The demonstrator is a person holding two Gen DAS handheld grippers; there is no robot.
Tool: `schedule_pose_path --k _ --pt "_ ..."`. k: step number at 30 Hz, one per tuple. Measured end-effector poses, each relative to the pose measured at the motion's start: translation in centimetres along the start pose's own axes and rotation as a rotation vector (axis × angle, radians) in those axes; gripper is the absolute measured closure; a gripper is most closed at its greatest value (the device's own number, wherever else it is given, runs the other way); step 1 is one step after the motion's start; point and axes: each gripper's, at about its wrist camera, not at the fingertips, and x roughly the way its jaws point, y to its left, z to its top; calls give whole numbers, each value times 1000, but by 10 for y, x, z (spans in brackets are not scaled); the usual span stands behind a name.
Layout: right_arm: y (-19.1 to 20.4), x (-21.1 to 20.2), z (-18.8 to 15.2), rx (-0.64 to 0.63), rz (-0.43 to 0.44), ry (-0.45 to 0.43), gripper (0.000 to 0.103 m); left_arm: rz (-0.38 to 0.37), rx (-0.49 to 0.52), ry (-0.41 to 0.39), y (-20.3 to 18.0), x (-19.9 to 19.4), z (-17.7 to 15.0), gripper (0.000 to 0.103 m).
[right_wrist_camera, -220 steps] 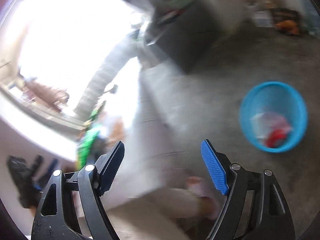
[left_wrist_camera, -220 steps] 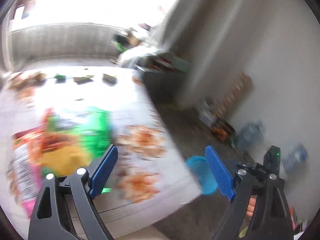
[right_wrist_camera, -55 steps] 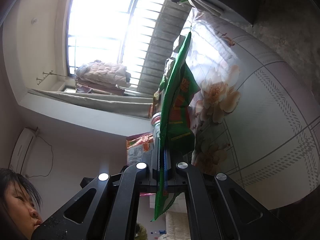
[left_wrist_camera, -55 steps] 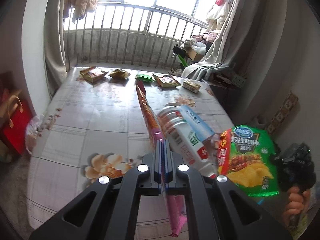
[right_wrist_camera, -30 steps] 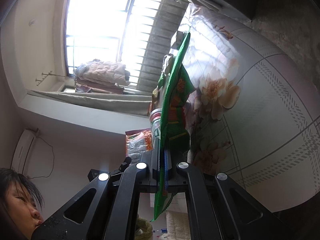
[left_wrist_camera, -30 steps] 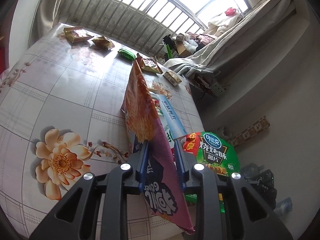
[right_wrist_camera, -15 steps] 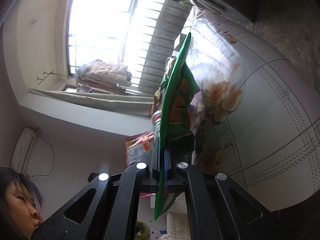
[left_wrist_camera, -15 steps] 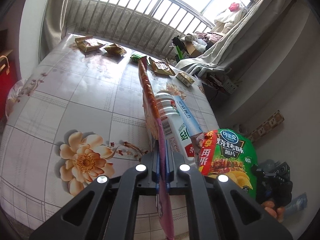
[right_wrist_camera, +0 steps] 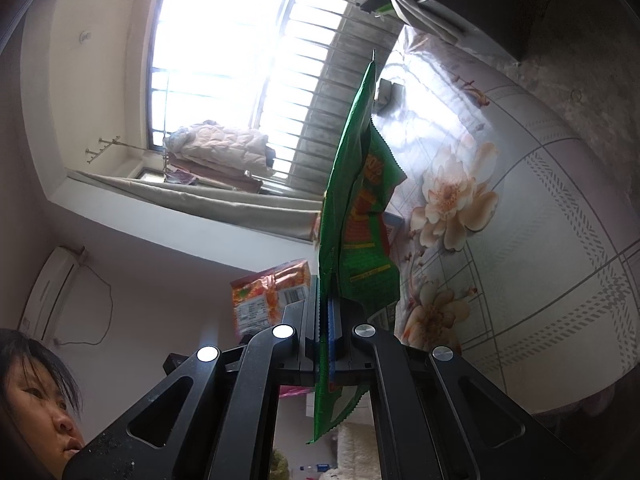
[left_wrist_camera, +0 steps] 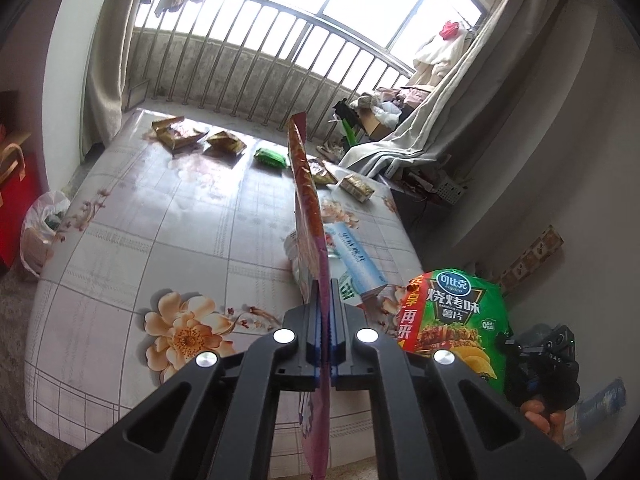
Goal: Collect trash
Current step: 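Lift the orange-and-pink snack bag with the left gripper while the right gripper holds the green chip bag, then carry the snack bag and green chip bag over the blue wastebasket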
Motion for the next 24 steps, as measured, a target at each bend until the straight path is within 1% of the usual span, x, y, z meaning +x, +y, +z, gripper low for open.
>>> schedule_pose_path --k 4,8,14,19,21,24 --pt "5 -9 1 -13 16 -17 102 -28 35 -16 -16 -5 5 101" --pt "7 -28 2 -28 31 -50 102 -71 81 -19 -37 -3 8 101" --pt "6 -64 2 -34 39 -123 102 -159 156 8 -80 15 12 101" --pt "0 -103 3 -34 19 -210 102 -257 234 69 -128 45 12 101" --pt "-4 -122 3 -35 -1 -255 102 -294 263 96 -148 58 9 101" --pt "-11 -152 2 -29 -38 -325 102 -359 332 148 -189 83 1 101"
